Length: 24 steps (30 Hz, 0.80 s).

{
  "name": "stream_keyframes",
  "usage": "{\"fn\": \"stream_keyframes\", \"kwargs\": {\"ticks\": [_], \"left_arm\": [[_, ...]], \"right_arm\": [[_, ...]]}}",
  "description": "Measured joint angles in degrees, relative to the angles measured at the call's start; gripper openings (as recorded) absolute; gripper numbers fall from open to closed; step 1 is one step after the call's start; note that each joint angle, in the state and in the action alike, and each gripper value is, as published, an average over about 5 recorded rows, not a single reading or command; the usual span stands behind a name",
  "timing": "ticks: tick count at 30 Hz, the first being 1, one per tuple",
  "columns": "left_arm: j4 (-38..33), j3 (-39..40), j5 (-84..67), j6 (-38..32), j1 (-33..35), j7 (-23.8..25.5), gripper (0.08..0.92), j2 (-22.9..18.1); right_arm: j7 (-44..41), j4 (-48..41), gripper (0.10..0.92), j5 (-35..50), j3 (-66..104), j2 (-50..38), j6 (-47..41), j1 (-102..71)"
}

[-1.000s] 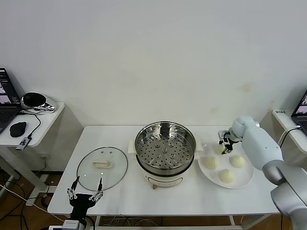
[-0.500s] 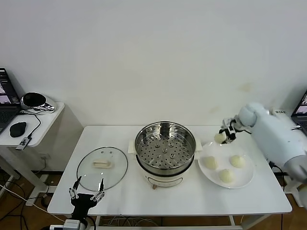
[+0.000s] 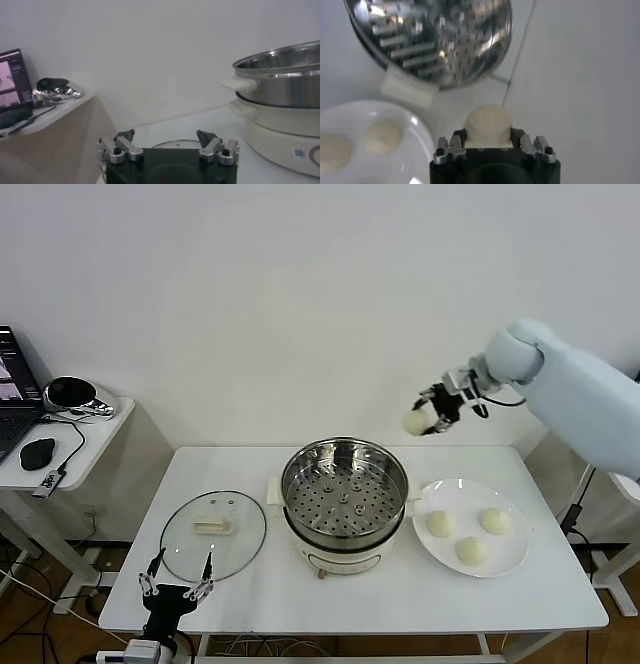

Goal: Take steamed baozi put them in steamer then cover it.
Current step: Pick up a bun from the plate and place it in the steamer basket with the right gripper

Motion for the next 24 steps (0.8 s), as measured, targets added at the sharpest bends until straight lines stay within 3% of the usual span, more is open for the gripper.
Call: {"fn": "stream_keyframes", "kwargs": {"ticks": [11, 24], "left_arm": [[-0.7, -0.6, -0.2, 0.2, 0.0, -0.1, 0.823, -0.7], [-0.6, -1.1, -0.2, 0.4, -0.1, -0.2, 0.823, -1.6]], "right_arm": [[2.2, 1.2, 0.567, 1.6, -11.6, 9.0, 7.5, 4.3], [5.6, -5.2, 0.567, -8.9, -15.9, 17.1, 21.0, 1.8]]}}
